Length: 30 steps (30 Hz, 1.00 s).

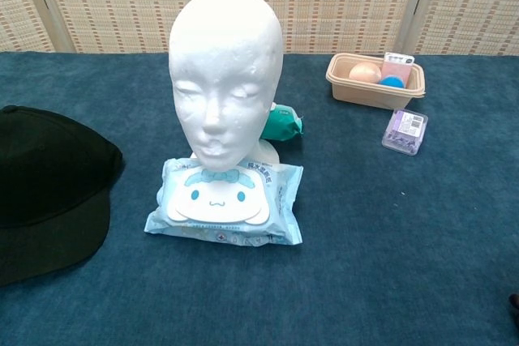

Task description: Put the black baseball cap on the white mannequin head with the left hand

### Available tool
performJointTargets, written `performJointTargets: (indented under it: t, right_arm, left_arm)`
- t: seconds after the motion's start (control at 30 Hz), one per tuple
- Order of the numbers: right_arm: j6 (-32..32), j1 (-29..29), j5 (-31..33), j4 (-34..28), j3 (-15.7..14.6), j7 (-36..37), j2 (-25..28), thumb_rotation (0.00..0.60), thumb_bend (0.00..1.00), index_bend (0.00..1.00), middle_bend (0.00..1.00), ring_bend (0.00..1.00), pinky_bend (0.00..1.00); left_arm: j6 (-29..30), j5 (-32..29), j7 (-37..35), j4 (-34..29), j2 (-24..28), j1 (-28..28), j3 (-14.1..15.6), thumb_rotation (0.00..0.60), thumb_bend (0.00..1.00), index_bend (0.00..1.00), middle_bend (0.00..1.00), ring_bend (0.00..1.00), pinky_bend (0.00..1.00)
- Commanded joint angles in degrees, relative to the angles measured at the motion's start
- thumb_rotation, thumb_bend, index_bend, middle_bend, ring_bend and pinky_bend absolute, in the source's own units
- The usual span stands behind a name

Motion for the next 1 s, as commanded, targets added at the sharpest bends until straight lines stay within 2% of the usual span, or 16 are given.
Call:
performJointTargets:
  t: [0.03,0.37,0.53,0.83,1.0]
  right_arm:
    - [0.0,0.0,0.0,0.0,0.0,0.1,0.0,0.6,0.09,0.33,0.35,0.31,0.38]
    - [-0.2,0.0,0.1,-0.1,0.1,0.5,0.3,0.6,0.09,0.33,0.35,0.31,0.38]
    - [-0.1,-0.1,0.2,-0.1,0.1,0.8,0.4,0.6,0.09,0.33,0.36,0.31,0.38]
    - [0.3,-0.3,0.2,-0.1,0.2,1.3,0.6,0.6,0.09,0.33,0.35,0.31,0.38]
    - [0.3,-0.4,0.1,-0.1,0.2,1.6,0.7,0.6,0.09,0.33,0.36,0.31,0.38]
  left_arm:
    - [-0.1,0.1,-0.1,-0.3,0.1,-0.3,0.1,0.6,0.12,0.41,0.43,0.36,0.46]
    - [-2.7,-1.2,-0.4,-1.3,-0.3,-1.9,-0.1,0.6,0.54,0.37,0.38,0.36,0.46]
    - [-4.2,-1.9,-1.0,-2.2,-0.4,-2.8,0.0,0.6,0.66,0.35,0.36,0.36,0.46]
    - [-7.1,-4.1,-1.3,-2.4,-1.4,-4.3,-0.6,0.6,0.76,0.33,0.33,0.36,0.47]
    - [-8.9,-6.4,-0.1,-1.7,-2.3,-5.0,-1.4,0.6,0.77,0.32,0.33,0.35,0.47]
